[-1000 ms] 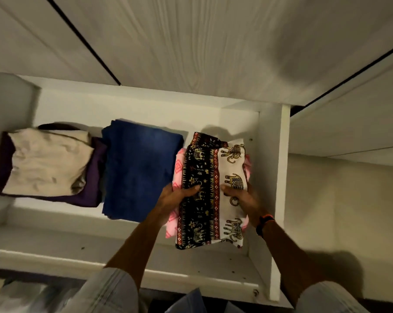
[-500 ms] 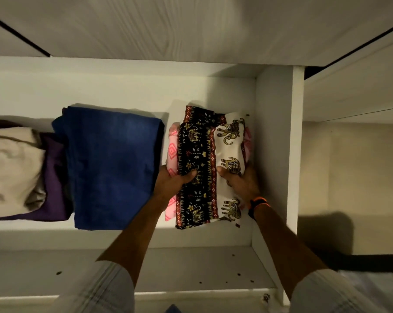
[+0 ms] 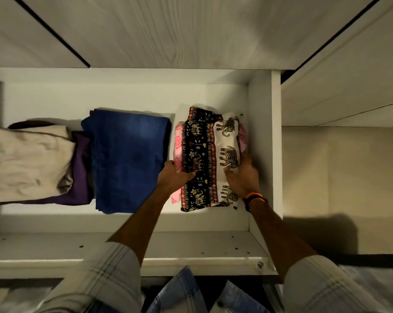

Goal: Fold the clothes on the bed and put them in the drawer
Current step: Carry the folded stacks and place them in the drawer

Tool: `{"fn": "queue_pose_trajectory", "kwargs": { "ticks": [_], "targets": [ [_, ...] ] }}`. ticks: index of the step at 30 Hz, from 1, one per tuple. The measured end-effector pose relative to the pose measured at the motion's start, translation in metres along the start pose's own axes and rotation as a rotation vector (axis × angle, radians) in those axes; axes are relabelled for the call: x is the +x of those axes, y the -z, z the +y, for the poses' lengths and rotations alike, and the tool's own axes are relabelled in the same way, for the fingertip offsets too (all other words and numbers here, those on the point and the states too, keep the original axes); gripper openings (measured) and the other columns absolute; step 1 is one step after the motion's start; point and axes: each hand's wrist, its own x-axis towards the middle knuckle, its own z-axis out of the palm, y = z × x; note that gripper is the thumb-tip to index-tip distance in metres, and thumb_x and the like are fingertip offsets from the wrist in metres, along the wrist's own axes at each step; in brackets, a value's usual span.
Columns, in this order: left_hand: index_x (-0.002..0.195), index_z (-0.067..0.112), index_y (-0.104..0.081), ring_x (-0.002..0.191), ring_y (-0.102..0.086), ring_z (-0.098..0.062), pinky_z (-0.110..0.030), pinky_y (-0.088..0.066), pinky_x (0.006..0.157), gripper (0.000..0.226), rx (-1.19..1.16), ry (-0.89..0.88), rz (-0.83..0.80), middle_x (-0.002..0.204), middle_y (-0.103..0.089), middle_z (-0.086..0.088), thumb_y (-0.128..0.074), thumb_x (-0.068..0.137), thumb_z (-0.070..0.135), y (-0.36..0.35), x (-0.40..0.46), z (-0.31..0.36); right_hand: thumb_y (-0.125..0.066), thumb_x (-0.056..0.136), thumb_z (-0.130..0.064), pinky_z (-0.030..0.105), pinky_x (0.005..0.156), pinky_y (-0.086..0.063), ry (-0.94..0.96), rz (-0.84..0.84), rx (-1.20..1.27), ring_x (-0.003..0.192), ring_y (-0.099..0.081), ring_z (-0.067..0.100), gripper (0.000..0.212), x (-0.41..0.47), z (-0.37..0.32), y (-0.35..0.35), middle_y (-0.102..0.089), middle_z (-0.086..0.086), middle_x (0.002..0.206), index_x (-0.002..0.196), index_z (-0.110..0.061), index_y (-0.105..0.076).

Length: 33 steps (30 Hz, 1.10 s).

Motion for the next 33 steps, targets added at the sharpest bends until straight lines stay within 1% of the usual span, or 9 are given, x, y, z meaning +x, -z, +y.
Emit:
{"fn": "queue_pose_trajectory", "kwargs": {
  "ticks": [2,7,11,14,17,19,21,24,33],
  "targets": [
    [0.132,0.005,-0.046,0.106,-0.056,-0.018,-0.031,-0.047,0.085,0.07,0.026,-0.028,-0.008,0.124,-0.057,-0.001,-0.081,0.078,0.033,0.003,-0.017,-0.002,-0.074,0.082,-0.017,0.05,0.099,-0.051,0.066,0.023,-0.089,0.123,-0.054,0.033,0.076,-0.016,-0.004,0.005,-0.054,0.014,0.136,0.145,-0.013,-0.032],
    [0.135,0.009,-0.045,0.104,-0.058,-0.019,-0.032,-0.05,0.084,0.076,0.071,-0.083,0.019,0.125,-0.059,-0.001,-0.081,0.076,0.04,0.006,-0.066,-0.012,-0.075,0.081,-0.019,0.046,0.103,-0.048,0.222,-0.061,-0.164,0.124,-0.053,0.033,0.073,-0.058,-0.008,0.009,-0.05,0.013,0.14,0.142,-0.01,-0.035],
    [0.128,0.016,-0.055,0.104,-0.064,-0.023,-0.043,-0.055,0.091,0.09,0.088,-0.131,0.075,0.12,-0.066,-0.002,-0.078,0.054,0.062,0.007,-0.101,-0.039,-0.072,0.082,-0.022,0.053,0.11,-0.038,0.362,-0.093,-0.27,0.129,-0.046,0.039,0.07,-0.096,-0.005,0.009,-0.049,0.02,0.14,0.142,-0.004,-0.04],
    [0.12,0.014,-0.056,0.104,-0.065,-0.03,-0.042,-0.056,0.085,0.067,0.091,-0.131,0.09,0.112,-0.066,-0.004,-0.081,0.067,0.046,0.013,-0.131,-0.048,-0.072,0.081,-0.023,0.05,0.112,-0.034,0.428,-0.086,-0.336,0.128,-0.047,0.039,0.068,-0.122,-0.005,0.008,-0.052,0.019,0.138,0.14,-0.004,-0.043],
    [0.135,0.01,-0.046,0.117,-0.058,-0.031,-0.041,-0.051,0.093,0.073,0.091,-0.138,0.108,0.127,-0.057,-0.003,-0.08,0.078,0.038,0.023,-0.154,-0.056,-0.069,0.085,-0.023,0.037,0.11,-0.03,0.431,-0.121,-0.406,0.132,-0.044,0.034,0.068,-0.146,-0.008,0.005,-0.048,0.015,0.143,0.144,-0.007,-0.039],
    [0.148,0.009,-0.033,0.13,-0.048,-0.027,-0.032,-0.043,0.099,0.084,0.103,-0.142,0.12,0.147,-0.044,-0.006,-0.077,0.082,0.037,0.032,-0.161,-0.065,-0.068,0.087,-0.022,0.036,0.11,-0.031,0.429,-0.133,-0.42,0.132,-0.044,0.034,0.067,-0.162,-0.011,-0.001,-0.046,0.014,0.144,0.145,-0.008,-0.038],
    [0.151,0.009,-0.028,0.135,-0.044,-0.025,-0.028,-0.038,0.1,0.085,0.133,-0.165,0.12,0.154,-0.037,-0.006,-0.074,0.085,0.037,0.043,-0.166,-0.072,-0.068,0.086,-0.02,0.036,0.109,-0.036,0.43,-0.137,-0.406,0.13,-0.046,0.035,0.066,-0.174,-0.015,-0.011,-0.047,0.015,0.143,0.143,-0.007,-0.04],
    [0.151,0.009,-0.029,0.142,-0.035,-0.026,-0.034,-0.033,0.112,0.085,0.18,-0.223,0.103,0.157,-0.032,-0.006,-0.074,0.085,0.038,0.071,-0.174,-0.089,-0.068,0.085,-0.02,0.04,0.108,-0.039,0.439,-0.119,-0.403,0.126,-0.048,0.036,0.059,-0.197,-0.023,-0.036,-0.049,0.017,0.138,0.138,-0.008,-0.044],
    [0.15,0.012,-0.033,0.138,-0.04,-0.029,-0.037,-0.037,0.109,0.08,0.384,-0.323,0.052,0.154,-0.037,-0.008,-0.071,0.086,0.041,0.152,-0.174,-0.152,-0.068,0.089,-0.027,0.039,0.106,-0.04,0.418,-0.056,-0.421,0.129,-0.046,0.034,0.064,-0.254,-0.051,-0.119,-0.047,0.016,0.143,0.143,-0.009,-0.04]
  ]
}}
